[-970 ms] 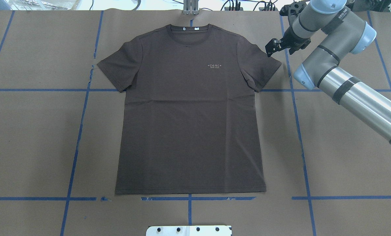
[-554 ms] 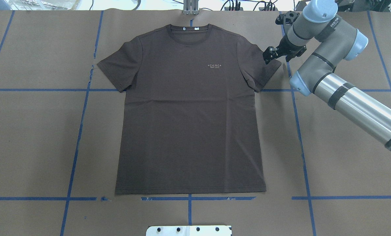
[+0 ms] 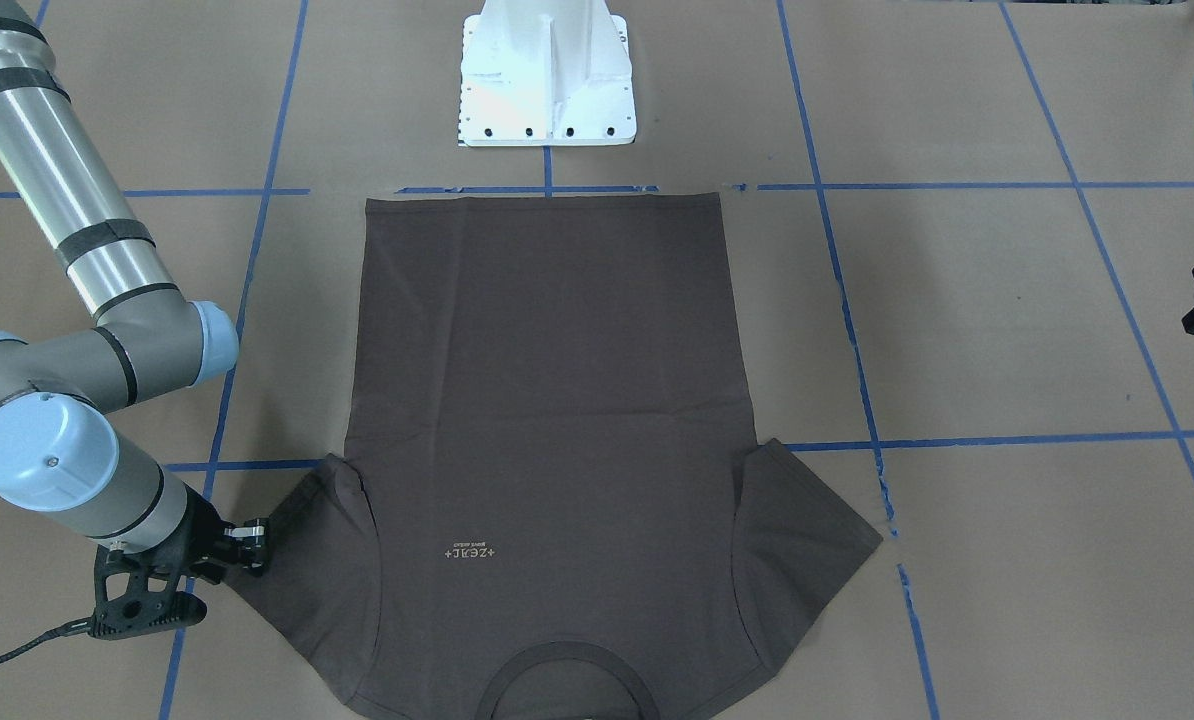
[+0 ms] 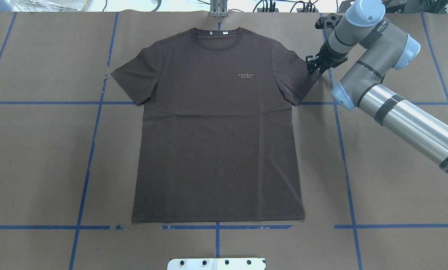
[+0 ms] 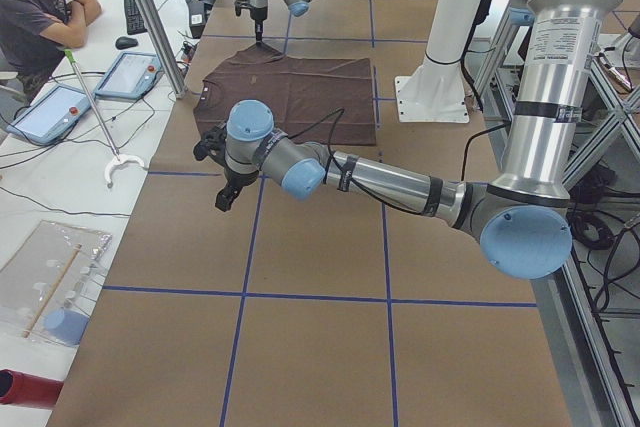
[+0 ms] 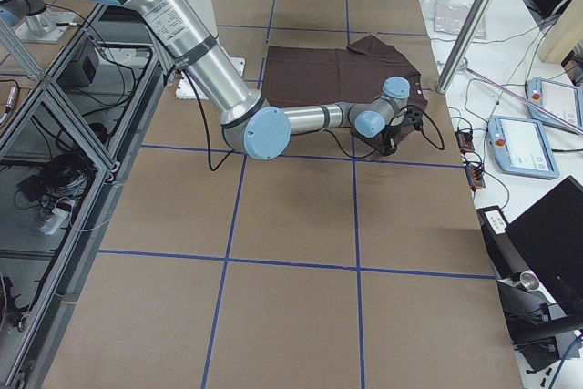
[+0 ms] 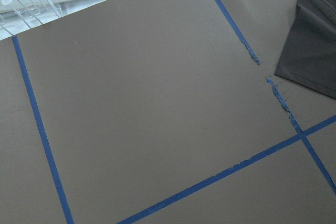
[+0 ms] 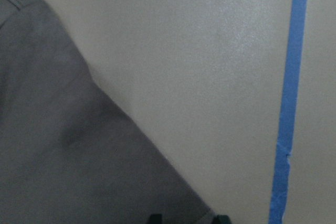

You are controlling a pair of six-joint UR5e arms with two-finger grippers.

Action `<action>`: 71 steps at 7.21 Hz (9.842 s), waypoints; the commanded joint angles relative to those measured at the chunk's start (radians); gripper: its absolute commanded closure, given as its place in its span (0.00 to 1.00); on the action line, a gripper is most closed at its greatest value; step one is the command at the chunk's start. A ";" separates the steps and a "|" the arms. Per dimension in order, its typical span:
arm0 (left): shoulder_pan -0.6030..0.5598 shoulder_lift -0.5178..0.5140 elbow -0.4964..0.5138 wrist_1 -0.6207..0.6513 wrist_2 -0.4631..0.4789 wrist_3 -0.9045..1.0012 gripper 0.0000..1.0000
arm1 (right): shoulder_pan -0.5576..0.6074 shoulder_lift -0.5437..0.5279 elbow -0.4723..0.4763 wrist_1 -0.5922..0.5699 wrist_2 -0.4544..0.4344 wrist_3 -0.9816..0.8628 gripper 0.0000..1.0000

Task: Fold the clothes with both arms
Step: 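Position the right gripper over the sleeve's outer edge, then fold the sleeve across the chest with the right gripper while the left arm moves in, then hold the right gripper above the fold while the left gripper waits nearby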

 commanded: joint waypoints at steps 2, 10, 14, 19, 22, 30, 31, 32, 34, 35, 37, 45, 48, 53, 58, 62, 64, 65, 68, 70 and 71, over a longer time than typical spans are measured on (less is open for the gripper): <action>-0.001 0.002 0.000 0.001 0.000 -0.001 0.00 | 0.001 0.010 -0.001 0.000 0.000 0.002 1.00; -0.001 0.000 -0.004 0.001 -0.002 -0.002 0.00 | 0.005 0.007 -0.024 -0.008 -0.002 0.018 0.01; -0.001 0.002 -0.009 0.000 -0.003 -0.004 0.00 | 0.005 0.007 -0.025 -0.008 -0.002 0.028 0.31; -0.001 0.000 -0.004 0.001 -0.003 -0.004 0.00 | 0.005 0.010 -0.021 -0.005 0.001 0.041 0.93; -0.001 0.000 -0.004 0.001 -0.003 -0.004 0.00 | 0.005 0.026 0.060 -0.005 0.008 0.075 1.00; -0.001 -0.002 -0.017 0.000 -0.005 -0.057 0.00 | -0.152 0.237 0.018 0.035 -0.186 0.155 0.00; -0.001 -0.002 -0.017 0.000 -0.006 -0.062 0.00 | -0.152 0.237 0.018 0.035 -0.187 0.155 0.00; -0.001 -0.005 -0.017 0.000 -0.005 -0.065 0.00 | -0.149 0.240 0.019 0.031 -0.186 0.210 0.00; 0.075 -0.108 -0.006 -0.002 0.009 -0.320 0.00 | -0.132 0.250 0.112 -0.121 -0.087 0.342 0.00; 0.151 -0.144 -0.004 -0.038 0.090 -0.469 0.00 | -0.105 0.241 0.248 -0.363 -0.016 0.335 0.00; 0.349 -0.239 0.024 -0.057 0.301 -0.731 0.01 | -0.043 0.094 0.593 -0.724 0.063 0.237 0.00; 0.545 -0.489 0.621 -0.465 0.649 -0.920 0.07 | -0.005 -0.036 0.794 -0.867 0.112 0.121 0.00; 0.557 -0.489 0.634 -0.468 0.649 -0.920 0.07 | -0.008 -0.034 0.792 -0.867 0.110 0.124 0.00; 0.560 -0.486 0.634 -0.466 0.647 -0.920 0.19 | -0.011 -0.033 0.785 -0.865 0.109 0.126 0.00; 0.560 -0.486 0.631 -0.465 0.647 -0.921 0.51 | -0.014 -0.033 0.779 -0.865 0.109 0.126 0.00; 0.560 -0.482 0.626 -0.463 0.647 -0.918 0.58 | -0.017 -0.033 0.779 -0.865 0.107 0.126 0.00; 0.560 -0.479 0.621 -0.462 0.644 -0.916 0.58 | -0.018 -0.034 0.777 -0.865 0.107 0.126 0.00; 0.560 -0.477 0.618 -0.459 0.641 -0.916 0.57 | -0.018 -0.033 0.777 -0.865 0.107 0.127 0.00; 0.560 -0.476 0.606 -0.453 0.637 -0.913 0.56 | -0.022 -0.033 0.777 -0.864 0.107 0.134 0.00; 0.560 -0.466 0.586 -0.453 0.638 -0.912 0.32 | -0.023 -0.034 0.775 -0.864 0.107 0.135 0.00; 0.560 -0.459 0.586 -0.454 0.637 -0.909 0.26 | -0.025 -0.036 0.774 -0.853 0.106 0.135 0.00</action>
